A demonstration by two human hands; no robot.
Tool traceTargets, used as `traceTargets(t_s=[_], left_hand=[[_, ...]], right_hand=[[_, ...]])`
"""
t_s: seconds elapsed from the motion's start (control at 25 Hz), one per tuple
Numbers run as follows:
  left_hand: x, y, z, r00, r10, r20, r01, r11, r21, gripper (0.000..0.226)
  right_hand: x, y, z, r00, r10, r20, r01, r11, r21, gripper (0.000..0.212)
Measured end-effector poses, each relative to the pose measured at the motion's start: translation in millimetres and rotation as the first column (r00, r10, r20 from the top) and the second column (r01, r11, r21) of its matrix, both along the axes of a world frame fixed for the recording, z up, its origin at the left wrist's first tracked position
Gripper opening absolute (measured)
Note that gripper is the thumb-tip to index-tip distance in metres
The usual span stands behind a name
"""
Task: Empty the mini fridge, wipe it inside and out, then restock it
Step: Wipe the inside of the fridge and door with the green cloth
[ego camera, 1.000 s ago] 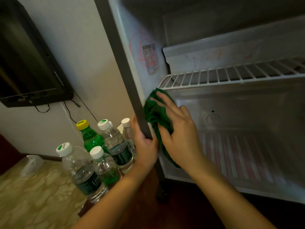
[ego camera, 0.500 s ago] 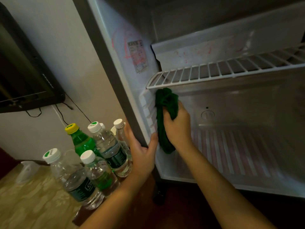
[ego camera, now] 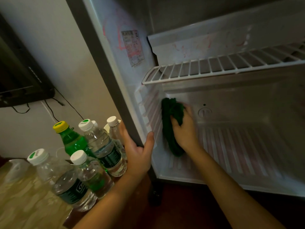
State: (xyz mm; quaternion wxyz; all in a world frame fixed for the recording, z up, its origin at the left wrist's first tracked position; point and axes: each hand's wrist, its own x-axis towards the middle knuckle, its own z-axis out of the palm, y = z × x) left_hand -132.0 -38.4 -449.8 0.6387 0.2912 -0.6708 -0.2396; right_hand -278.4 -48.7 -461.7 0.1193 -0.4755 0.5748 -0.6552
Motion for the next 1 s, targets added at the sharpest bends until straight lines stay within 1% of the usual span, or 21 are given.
traceTargets(t_s=[0.04, 0.08, 0.2, 0.32, 0.4, 0.44, 0.52, 0.56, 0.64, 0.72, 0.76, 0.8, 0.84, 0.88, 0.92, 0.96, 1.0], left_hand=[[-0.2, -0.1, 0.6, 1.0, 0.008, 0.006, -0.008, 1.0, -0.003, 0.07], [-0.3, -0.4, 0.5, 1.0, 0.011, 0.008, -0.011, 1.0, -0.004, 0.07], [-0.2, -0.8, -1.2, 1.0, 0.0, -0.01, 0.0, 1.0, 0.01, 0.069], [-0.1, -3.8, -2.8, 1.0, -0.003, -0.001, 0.003, 1.0, -0.005, 0.069], [-0.4, -4.7, -3.1, 1.0, -0.005, 0.006, 0.005, 1.0, -0.009, 0.068], [-0.7, -4.3, -2.9, 1.0, -0.007, 0.007, 0.007, 1.0, -0.007, 0.068], [-0.2, -4.1, -3.0, 1.0, -0.004, 0.008, 0.004, 1.0, 0.001, 0.068], [0.6, -4.1, -3.1, 1.0, 0.001, 0.008, -0.001, 1.0, -0.003, 0.068], [0.2, -2.9, -1.5, 1.0, -0.006, 0.004, 0.006, 1.0, -0.011, 0.067], [0.2, -3.3, -1.7, 1.0, -0.011, 0.007, 0.011, 1.0, -0.013, 0.067], [0.8, -2.6, -1.8, 1.0, -0.008, 0.012, 0.008, 1.0, -0.012, 0.067], [1.7, -2.7, -2.1, 1.0, -0.005, 0.017, 0.005, 1.0, -0.011, 0.068], [2.2, -2.8, -2.1, 1.0, -0.003, 0.02, 0.003, 1.0, -0.009, 0.068], [2.6, -3.2, -1.7, 1.0, -0.003, 0.02, 0.003, 1.0, -0.009, 0.068], [2.5, -3.5, -1.2, 1.0, -0.007, 0.02, 0.007, 1.0, -0.011, 0.067], [2.0, -4.0, -1.5, 1.0, -0.011, 0.02, 0.012, 1.0, -0.012, 0.067], [1.2, -4.3, -2.3, 1.0, -0.014, 0.018, 0.014, 1.0, -0.009, 0.067]], right_hand=[[-0.3, -5.0, -0.9, 0.996, -0.019, -0.088, 0.018, 1.0, -0.021, 0.035], [-1.2, -11.0, -3.7, 0.991, -0.044, -0.127, 0.041, 0.999, -0.025, 0.037], [-3.2, -18.1, -12.3, 0.983, -0.082, -0.165, 0.071, 0.995, -0.076, 0.041], [-3.1, -11.7, -22.5, 0.958, -0.05, -0.281, 0.002, 0.986, -0.167, 0.048], [-7.5, -14.4, -20.4, 0.937, -0.071, -0.343, 0.015, 0.986, -0.164, 0.053], [-9.7, -18.2, -18.4, 0.934, -0.094, -0.345, 0.044, 0.988, -0.148, 0.054], [-7.3, -21.7, -14.4, 0.952, -0.107, -0.286, 0.073, 0.989, -0.126, 0.054], [-3.1, -19.4, -13.4, 0.967, -0.081, -0.242, 0.05, 0.99, -0.131, 0.052], [4.2, -3.6, -13.9, 0.982, 0.023, -0.188, -0.05, 0.988, -0.143, 0.048], [8.3, 18.0, -12.3, 0.976, 0.157, -0.152, -0.177, 0.976, -0.127, 0.041], [5.6, 23.6, -9.2, 0.974, 0.205, -0.092, -0.214, 0.971, -0.109, 0.039], [1.1, 23.3, -3.3, 0.977, 0.215, 0.007, -0.213, 0.972, -0.096, 0.038], [-4.6, 18.4, 3.2, 0.975, 0.187, 0.117, -0.18, 0.981, -0.071, 0.037], [-10.6, 9.0, 7.6, 0.97, 0.147, 0.195, -0.145, 0.989, -0.024, 0.033], [-14.7, -1.4, 11.1, 0.97, 0.12, 0.21, -0.13, 0.991, 0.033, 0.026], [-15.3, -10.4, 13.6, 0.977, 0.11, 0.181, -0.125, 0.989, 0.073, 0.021], [-12.9, -15.4, 14.1, 0.986, 0.098, 0.137, -0.11, 0.99, 0.083, 0.02]])
